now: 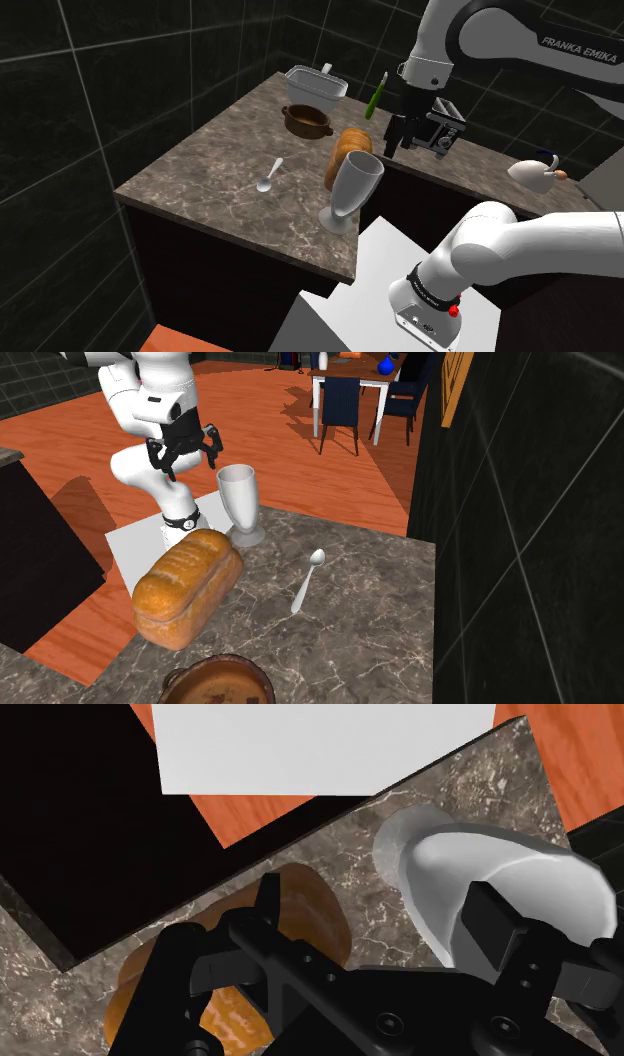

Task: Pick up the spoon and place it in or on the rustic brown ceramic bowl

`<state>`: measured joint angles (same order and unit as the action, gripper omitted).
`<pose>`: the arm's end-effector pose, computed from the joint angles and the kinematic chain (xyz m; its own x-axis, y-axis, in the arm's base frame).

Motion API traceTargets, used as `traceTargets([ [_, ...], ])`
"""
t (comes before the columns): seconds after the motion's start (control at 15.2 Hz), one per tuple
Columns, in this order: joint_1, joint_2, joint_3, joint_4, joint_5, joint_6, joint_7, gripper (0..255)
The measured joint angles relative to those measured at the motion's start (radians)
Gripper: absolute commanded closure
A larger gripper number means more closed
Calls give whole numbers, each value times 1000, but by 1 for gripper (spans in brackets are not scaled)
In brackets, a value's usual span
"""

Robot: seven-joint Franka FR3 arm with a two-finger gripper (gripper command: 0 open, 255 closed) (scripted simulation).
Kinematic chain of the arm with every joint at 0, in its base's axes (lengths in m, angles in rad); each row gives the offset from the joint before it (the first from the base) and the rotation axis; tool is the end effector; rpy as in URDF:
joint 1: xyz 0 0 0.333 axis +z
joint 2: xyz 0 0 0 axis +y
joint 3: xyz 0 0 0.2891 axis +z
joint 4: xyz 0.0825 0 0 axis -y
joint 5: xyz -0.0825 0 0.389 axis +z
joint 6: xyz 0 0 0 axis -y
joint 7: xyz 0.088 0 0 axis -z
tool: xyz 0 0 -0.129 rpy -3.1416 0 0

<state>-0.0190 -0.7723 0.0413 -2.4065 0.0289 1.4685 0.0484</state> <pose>0.3163 0.0125 0.5133 0.9855 -0.0398 -0.1651 -0.0390 -0.9992 0.0080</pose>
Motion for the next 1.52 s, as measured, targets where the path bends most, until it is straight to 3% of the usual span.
traceTargets([
  [0.33, -17, 56, 42, -13, 58, 83, 115, 0],
  [0.86, -53, 262, 157, -17, 190, 362, 422, 0],
  [1.52, -98, 605, 235, 112, 233, 750, 773, 0],
])
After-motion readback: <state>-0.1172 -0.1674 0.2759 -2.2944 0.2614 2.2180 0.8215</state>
